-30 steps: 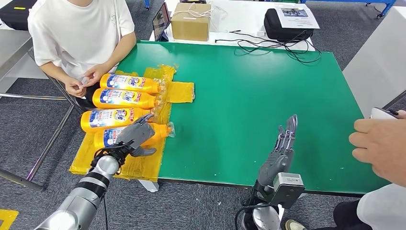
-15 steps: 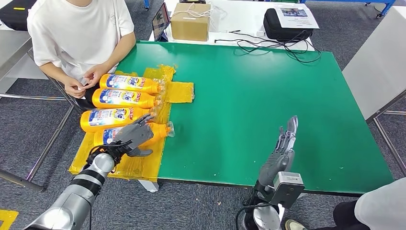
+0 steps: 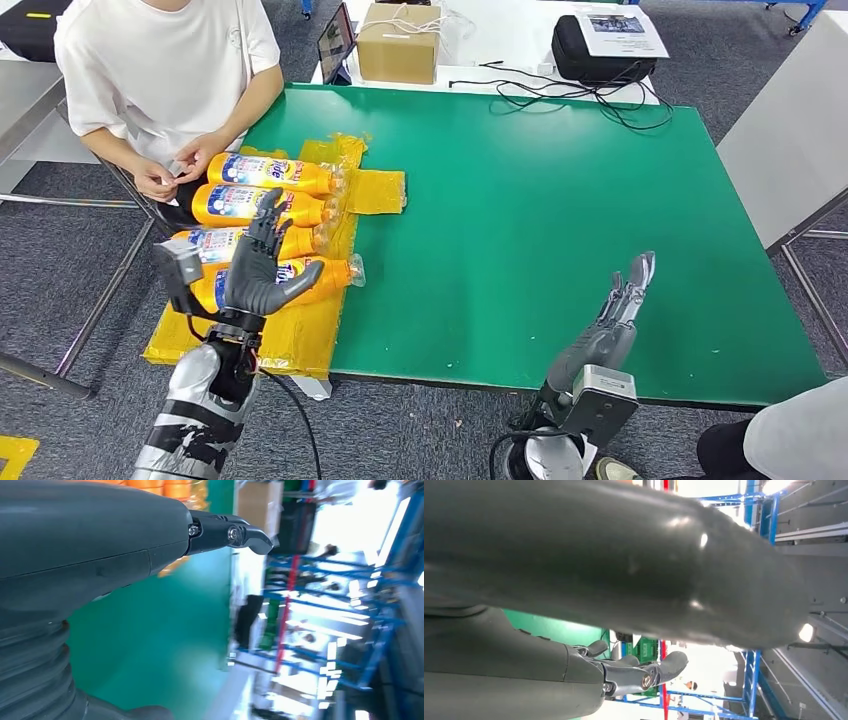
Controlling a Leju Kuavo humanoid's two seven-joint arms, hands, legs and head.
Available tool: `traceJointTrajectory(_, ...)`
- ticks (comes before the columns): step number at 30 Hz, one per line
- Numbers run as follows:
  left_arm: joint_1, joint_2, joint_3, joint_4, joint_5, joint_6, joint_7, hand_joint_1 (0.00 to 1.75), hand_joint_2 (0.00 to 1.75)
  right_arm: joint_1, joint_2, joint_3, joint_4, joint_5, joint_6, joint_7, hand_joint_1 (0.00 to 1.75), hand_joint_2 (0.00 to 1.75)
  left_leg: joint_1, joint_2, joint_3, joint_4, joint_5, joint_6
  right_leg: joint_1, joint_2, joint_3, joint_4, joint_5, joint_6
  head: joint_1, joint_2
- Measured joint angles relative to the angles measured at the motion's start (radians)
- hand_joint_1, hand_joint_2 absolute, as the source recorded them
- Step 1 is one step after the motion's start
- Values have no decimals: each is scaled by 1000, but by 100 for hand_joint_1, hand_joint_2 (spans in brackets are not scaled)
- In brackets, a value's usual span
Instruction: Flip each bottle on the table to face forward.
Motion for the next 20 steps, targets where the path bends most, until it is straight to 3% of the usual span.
traceJointTrajectory(4, 25, -12, 9, -62, 28, -8, -8, 0, 175, 1, 7, -7, 0, -1, 0, 0, 0, 0, 1, 0, 0, 0, 0, 0, 1, 0, 0, 0, 0, 0, 0, 0)
traceJointTrajectory(8, 46, -21, 10, -100, 45, -15, -17, 0, 175, 1, 8, -11, 0, -3, 0, 0, 0, 175, 1, 0, 0, 0, 1, 0, 0, 0, 0, 0, 0, 0, 0, 0)
traceJointTrajectory(14, 91, -32, -12, -130, -40, 47, -69, 0, 175, 4, 4, -2, 16, 24, 29, 0, 0, 175, 0, 0, 0, 0, 0, 0, 0, 0, 0, 0, 0, 0, 0, 0)
traceJointTrajectory(20, 187, -47, -64, -160, -162, 132, -125, 0, 175, 9, -14, 28, 118, -44, 253, 40, 0, 175, 0, 0, 0, 0, 0, 0, 0, 0, 0, 0, -2, 1, 0, 0)
